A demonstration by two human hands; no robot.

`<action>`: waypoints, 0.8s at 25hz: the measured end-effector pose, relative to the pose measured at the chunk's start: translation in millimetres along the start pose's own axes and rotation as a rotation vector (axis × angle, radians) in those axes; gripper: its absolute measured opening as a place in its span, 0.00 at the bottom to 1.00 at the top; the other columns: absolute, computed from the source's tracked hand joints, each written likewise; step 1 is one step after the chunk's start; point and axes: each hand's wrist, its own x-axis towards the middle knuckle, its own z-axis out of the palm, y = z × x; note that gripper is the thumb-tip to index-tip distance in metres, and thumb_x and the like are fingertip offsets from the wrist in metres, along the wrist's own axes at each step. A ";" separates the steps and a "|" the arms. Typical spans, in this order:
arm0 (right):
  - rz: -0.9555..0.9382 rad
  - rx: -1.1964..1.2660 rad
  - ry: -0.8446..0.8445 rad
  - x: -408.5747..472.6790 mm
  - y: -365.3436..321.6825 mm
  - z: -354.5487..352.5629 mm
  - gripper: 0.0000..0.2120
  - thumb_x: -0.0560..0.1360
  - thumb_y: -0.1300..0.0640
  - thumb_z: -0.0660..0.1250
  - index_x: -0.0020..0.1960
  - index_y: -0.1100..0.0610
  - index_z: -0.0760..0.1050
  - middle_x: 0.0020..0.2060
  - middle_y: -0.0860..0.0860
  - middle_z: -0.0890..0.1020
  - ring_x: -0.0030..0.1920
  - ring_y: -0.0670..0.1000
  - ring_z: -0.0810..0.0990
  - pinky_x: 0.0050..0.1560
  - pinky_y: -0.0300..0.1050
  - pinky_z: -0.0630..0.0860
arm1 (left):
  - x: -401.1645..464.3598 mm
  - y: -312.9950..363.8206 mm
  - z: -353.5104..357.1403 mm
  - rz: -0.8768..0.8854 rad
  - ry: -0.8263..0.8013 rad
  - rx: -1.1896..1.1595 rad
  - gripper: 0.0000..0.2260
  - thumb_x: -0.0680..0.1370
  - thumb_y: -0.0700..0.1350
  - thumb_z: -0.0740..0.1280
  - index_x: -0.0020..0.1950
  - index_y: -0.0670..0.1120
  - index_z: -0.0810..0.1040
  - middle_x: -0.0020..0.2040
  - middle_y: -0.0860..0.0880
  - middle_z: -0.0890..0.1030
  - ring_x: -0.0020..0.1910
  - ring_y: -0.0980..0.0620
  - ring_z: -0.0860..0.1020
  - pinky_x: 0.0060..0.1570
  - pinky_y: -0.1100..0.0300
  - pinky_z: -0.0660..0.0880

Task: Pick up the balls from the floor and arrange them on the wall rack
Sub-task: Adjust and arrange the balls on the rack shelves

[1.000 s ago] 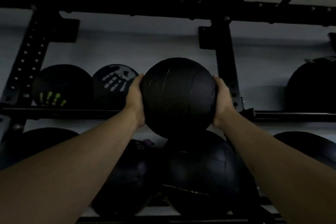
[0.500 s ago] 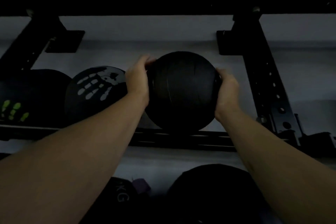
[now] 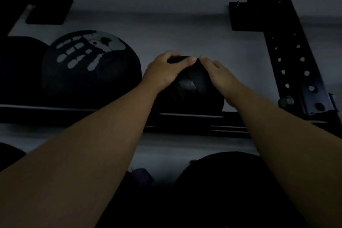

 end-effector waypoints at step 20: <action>-0.025 -0.401 -0.074 -133.7 -49.7 -45.0 0.23 0.82 0.51 0.65 0.77 0.49 0.70 0.61 0.50 0.73 0.59 0.49 0.73 0.56 0.40 0.71 | -134.3 36.0 -33.0 -0.130 -0.396 0.520 0.41 0.79 0.64 0.64 0.85 0.59 0.44 0.87 0.49 0.40 0.85 0.41 0.48 0.81 0.39 0.43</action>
